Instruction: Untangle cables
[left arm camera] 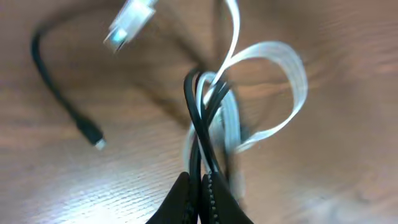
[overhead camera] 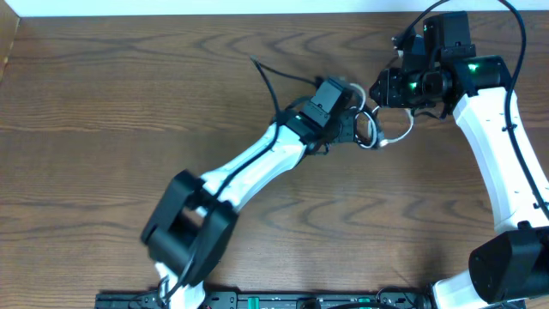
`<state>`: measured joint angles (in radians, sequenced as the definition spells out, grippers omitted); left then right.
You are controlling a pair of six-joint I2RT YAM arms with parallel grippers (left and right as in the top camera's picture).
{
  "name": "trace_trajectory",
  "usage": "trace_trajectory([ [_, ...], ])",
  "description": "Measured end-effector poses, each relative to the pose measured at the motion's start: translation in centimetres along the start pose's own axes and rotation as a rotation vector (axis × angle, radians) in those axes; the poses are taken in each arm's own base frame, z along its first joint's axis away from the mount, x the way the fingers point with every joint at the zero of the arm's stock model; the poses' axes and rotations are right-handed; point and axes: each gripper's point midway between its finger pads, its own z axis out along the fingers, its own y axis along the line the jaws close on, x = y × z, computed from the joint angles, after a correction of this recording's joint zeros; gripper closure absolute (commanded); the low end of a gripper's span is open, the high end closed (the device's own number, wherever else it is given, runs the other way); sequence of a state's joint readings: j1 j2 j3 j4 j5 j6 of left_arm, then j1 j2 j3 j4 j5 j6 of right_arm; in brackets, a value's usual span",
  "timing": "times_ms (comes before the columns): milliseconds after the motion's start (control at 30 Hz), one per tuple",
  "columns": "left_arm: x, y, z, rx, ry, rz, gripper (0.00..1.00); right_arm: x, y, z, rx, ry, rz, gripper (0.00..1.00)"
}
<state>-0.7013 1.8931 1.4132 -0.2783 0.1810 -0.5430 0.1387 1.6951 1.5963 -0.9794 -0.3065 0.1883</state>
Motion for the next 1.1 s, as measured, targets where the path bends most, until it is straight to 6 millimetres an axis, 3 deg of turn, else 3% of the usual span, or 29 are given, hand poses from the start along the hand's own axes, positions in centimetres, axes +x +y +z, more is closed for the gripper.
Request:
trace_trajectory([
  [233,-4.1,-4.8,-8.8,0.130,-0.180,0.246,0.93,0.1,0.5,1.1,-0.046,0.026,0.013,0.62],
  [367,-4.2,-5.5,-10.5,0.150,-0.198,0.332,0.92,0.2,1.0,1.9,-0.086,0.042,0.016,0.60],
  [467,-3.2,-4.3,-10.0,0.110,-0.142,0.329,0.93,0.3,1.2,2.0,-0.102,0.049,0.018,0.60],
  [633,-2.5,0.6,-9.5,-0.039,-0.071,0.165,0.91,0.3,1.4,1.9,-0.114,0.050,0.018,0.61],
  [767,-1.6,5.0,-8.4,-0.152,-0.005,-0.065,0.72,0.2,1.4,2.0,-0.117,0.048,0.017,0.61],
  [833,-0.8,6.2,-6.9,-0.175,0.036,-0.151,0.67,0.2,1.4,2.0,-0.116,0.048,0.017,0.60],
  [1100,2.8,8.0,0.3,-0.185,0.172,-0.384,0.66,0.3,1.3,2.0,-0.110,0.051,0.018,0.59],
])
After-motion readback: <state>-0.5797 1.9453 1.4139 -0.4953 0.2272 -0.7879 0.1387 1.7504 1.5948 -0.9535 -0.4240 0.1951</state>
